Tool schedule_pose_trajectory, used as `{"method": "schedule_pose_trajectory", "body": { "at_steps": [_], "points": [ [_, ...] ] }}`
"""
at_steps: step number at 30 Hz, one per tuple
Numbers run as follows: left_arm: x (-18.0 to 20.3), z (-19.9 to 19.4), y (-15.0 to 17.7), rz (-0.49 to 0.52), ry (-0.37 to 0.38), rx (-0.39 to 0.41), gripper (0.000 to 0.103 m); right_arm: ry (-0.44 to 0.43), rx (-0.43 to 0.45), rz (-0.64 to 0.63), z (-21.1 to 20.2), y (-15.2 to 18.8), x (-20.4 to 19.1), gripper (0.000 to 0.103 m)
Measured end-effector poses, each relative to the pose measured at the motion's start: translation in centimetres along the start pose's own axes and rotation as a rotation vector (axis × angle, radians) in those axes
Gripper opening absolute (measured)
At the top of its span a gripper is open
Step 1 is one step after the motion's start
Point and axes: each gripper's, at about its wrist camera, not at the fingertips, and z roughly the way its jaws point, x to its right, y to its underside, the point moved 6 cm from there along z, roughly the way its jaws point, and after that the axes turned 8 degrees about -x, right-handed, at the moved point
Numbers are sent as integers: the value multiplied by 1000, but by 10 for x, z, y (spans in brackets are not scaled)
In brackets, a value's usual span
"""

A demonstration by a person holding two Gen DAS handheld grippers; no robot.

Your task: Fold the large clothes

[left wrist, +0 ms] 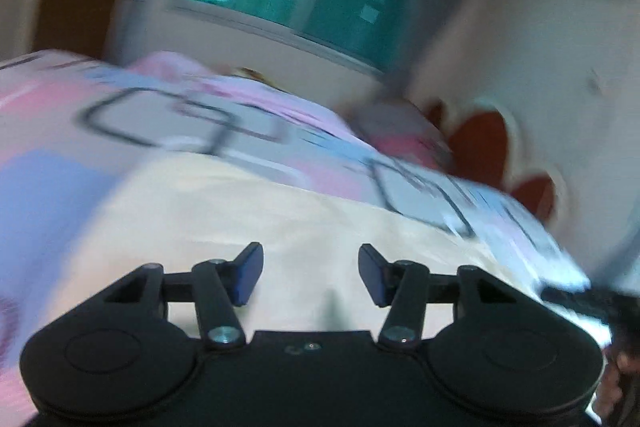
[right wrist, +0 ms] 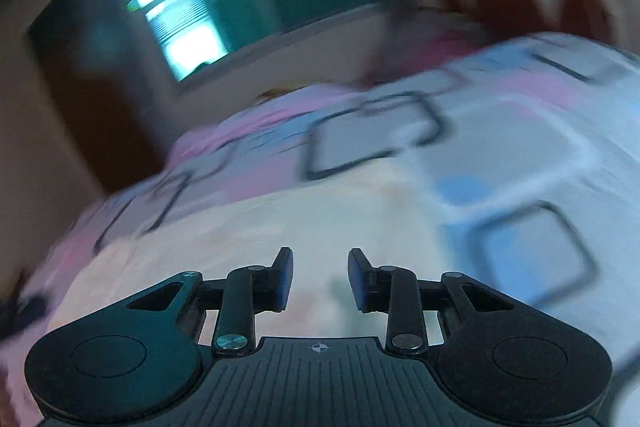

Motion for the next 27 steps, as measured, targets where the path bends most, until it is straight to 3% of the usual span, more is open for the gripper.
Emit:
{"method": "schedule_pose_trajectory", "body": {
  "at_steps": [6,10,17,21,25,27],
  "points": [
    [46,72,-1,80,37,-131,50,-16,-75,-123,60,1,-48,32],
    [44,106,23,106,-26,-237,53,60,-179,-191,100,26,-54,31],
    [38,121,40,155,-66,-260,53,96,-229,-226,129,45,-43,31],
    [37,111,31,127,-30,-267,51,92,-224,-206,114,39,-45,32],
    [32,58,25,137,-38,-161,51,72,-113,-187,53,29,-39,32],
    [29,31,31,124,-32,-141,51,62,-101,-171,32,34,-32,32]
  ]
}}
